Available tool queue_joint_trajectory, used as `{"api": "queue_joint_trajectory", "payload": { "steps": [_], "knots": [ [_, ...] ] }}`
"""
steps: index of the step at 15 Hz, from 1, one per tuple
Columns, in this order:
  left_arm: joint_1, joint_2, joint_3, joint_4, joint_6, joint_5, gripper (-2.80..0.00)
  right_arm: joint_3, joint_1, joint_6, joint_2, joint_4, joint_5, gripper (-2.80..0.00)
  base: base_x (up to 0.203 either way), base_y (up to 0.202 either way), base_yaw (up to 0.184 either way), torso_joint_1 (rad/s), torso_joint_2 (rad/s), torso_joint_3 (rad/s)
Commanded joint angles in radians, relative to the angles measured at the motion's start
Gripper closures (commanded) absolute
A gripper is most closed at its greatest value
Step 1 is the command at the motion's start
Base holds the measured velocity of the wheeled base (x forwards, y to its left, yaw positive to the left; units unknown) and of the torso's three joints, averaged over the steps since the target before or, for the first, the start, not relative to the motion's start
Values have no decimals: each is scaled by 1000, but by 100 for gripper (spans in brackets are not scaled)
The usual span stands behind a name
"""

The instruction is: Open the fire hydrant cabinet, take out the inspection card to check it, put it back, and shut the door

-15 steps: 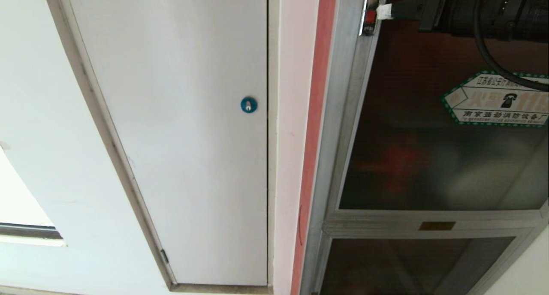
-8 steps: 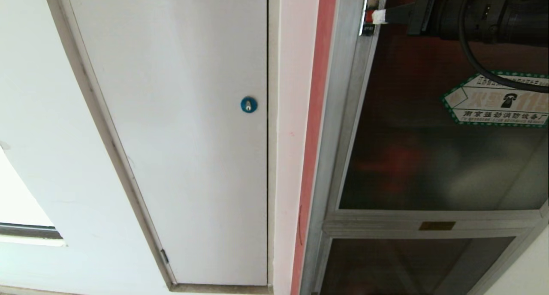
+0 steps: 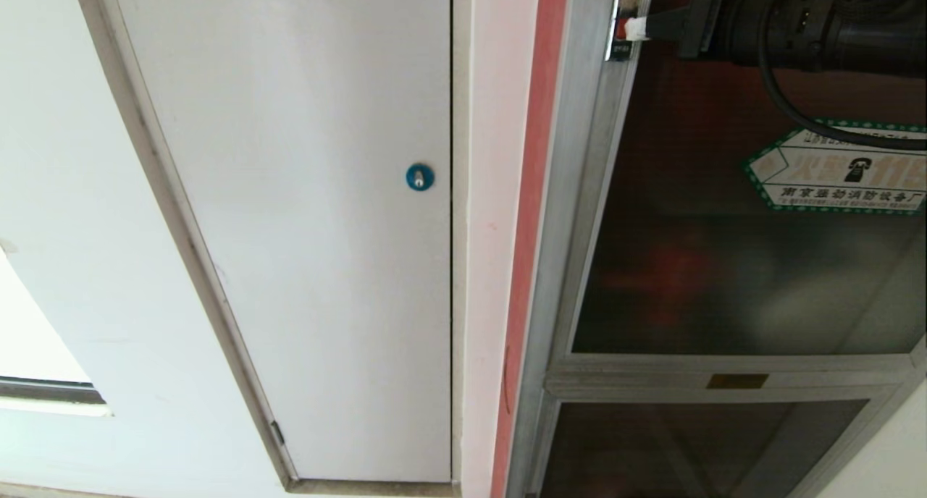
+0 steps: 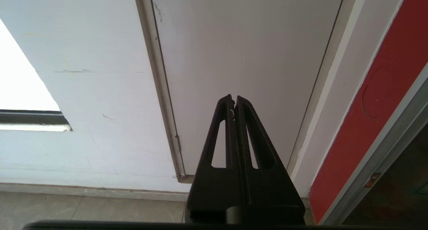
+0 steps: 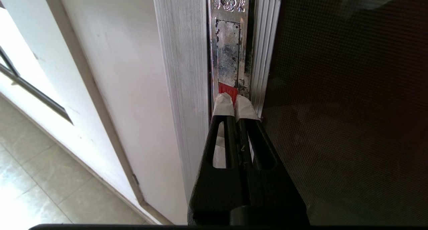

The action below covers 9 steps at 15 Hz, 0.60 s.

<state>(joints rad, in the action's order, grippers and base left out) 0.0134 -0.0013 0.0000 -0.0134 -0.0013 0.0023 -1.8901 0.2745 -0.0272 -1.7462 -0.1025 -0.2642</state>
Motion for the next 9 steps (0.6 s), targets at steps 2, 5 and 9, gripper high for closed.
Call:
{"api": "queue_joint_trajectory", "payload": {
  "steps": [2,5,9],
  "knots": [
    [0,0,6,0,0,1,0,-15,0,0,-15,-6,-1,0,0,0,0,0,0,0],
    [0,0,6,0,0,1,0,-44,0,0,-33,-22,1,0,0,0,0,0,0,0],
    [0,1,6,0,0,1,0,-57,0,1,-36,-40,6,0,0,0,0,0,0,0]
  ]
}}
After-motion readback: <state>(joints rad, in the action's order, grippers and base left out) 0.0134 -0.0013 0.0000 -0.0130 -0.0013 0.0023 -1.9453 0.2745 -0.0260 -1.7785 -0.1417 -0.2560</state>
